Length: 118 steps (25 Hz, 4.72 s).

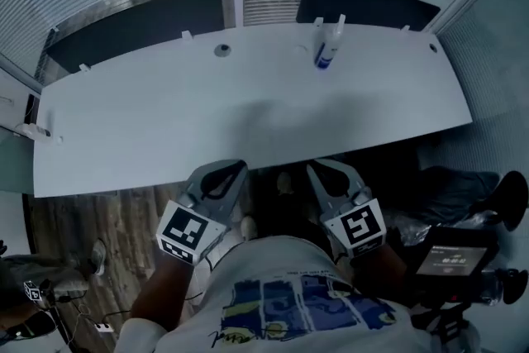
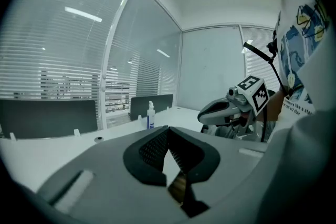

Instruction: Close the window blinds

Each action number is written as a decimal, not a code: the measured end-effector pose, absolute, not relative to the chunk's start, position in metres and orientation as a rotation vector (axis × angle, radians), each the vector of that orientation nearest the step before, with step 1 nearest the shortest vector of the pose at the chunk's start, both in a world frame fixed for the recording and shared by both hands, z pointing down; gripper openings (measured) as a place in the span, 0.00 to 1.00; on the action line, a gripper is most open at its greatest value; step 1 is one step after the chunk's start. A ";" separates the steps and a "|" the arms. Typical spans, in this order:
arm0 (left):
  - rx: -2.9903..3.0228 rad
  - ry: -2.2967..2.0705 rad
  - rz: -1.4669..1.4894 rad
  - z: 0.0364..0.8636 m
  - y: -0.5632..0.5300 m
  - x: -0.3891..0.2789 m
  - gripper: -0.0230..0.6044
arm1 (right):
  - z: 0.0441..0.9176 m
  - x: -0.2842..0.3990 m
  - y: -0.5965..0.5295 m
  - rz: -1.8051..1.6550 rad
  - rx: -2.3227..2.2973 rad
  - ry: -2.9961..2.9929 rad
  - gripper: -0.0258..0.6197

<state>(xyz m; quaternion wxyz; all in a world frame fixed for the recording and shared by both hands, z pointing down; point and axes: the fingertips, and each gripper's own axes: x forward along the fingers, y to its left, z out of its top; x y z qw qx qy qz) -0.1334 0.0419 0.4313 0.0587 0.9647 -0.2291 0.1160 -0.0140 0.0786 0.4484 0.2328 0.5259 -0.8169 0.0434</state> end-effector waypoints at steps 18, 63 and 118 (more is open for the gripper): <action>2.986 -1.196 0.467 0.359 -0.261 -0.025 0.05 | 0.457 0.095 -0.136 0.160 1.285 -2.413 0.04; 2.672 -1.860 0.717 0.344 -0.573 0.018 0.25 | 0.493 0.166 -0.203 0.354 1.345 -2.372 0.04; 2.136 -1.472 -0.343 0.344 -0.577 0.000 0.24 | 0.517 0.176 -0.208 0.335 1.316 -2.343 0.04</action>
